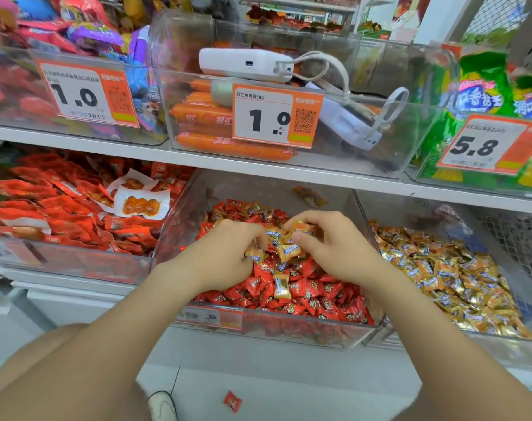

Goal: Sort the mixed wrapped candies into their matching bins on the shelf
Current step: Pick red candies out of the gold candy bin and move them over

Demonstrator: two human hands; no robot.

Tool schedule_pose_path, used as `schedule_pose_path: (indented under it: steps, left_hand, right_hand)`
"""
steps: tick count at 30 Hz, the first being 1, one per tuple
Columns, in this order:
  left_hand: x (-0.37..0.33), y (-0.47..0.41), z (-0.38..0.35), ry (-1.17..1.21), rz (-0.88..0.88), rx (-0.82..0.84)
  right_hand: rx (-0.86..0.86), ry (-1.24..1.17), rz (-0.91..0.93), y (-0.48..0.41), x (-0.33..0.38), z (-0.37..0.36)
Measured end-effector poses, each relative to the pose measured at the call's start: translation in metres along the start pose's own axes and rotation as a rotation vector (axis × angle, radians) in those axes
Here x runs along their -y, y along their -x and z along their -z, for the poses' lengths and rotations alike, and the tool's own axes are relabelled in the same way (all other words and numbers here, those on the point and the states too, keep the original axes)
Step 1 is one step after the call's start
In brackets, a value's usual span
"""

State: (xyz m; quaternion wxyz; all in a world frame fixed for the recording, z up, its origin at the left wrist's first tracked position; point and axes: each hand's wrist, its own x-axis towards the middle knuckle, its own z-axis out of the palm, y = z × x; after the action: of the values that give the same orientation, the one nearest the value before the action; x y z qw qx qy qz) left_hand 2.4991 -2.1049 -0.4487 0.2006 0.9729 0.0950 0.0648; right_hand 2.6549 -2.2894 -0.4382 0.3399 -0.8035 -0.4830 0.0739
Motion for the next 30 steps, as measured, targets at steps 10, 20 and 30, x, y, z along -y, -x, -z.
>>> schedule_pose_path:
  steps: [10,20,30]
  left_hand:
    - [-0.018,-0.008,0.003,0.316,0.127,0.04]
    - [-0.029,-0.011,-0.008,0.222,-0.079,0.08]
    - [-0.03,-0.012,-0.019,-0.07,-0.111,0.048]
  right_hand:
    - [-0.043,-0.685,-0.377,-0.001,0.014,0.006]
    - [0.001,-0.072,-0.119,0.008,0.014,0.016]
    - [-0.003,0.491,-0.059,0.02,0.008,0.032]
